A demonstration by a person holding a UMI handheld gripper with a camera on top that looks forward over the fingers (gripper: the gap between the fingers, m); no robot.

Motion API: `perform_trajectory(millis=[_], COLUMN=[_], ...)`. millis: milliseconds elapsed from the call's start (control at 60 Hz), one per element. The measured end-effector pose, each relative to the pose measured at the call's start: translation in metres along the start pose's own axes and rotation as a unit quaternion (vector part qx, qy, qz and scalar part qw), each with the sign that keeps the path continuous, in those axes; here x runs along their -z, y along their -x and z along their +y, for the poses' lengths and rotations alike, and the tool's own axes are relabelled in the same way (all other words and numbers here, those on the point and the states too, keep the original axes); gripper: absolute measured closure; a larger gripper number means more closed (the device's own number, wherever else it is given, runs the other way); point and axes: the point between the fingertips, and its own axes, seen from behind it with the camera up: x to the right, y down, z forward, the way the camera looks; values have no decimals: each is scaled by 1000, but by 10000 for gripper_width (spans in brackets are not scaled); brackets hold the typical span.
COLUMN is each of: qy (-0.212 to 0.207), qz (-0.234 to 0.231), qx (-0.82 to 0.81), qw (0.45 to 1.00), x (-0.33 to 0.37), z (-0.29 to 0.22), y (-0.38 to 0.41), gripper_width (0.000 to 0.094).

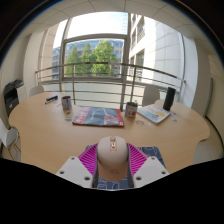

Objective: Arrange mouse

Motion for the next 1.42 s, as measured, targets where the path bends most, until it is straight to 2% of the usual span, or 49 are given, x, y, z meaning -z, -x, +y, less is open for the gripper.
perform_trajectory(millis=[150,283,367,400,467,517,567,767,1067,1417], qy=[52,84,88,94,88,85,85,43,15,24], qz=[-6,-19,-29,-29,-25,-20,-15,10,44,48], qx=[14,7,-1,-1,2,4,2,4,17,10], qw=[999,996,996,995,996,996,996,999,999,999], x=[-24,-33,-29,-21,-12,-1,15,117,256,312], z=[74,105,108,105,100,95,89,47,46,68], y=[-33,-38,-40,-39,-41,-42,-41,-34,-15,-10], gripper_width=[533,455,396,329,70,116,77,89,87,90])
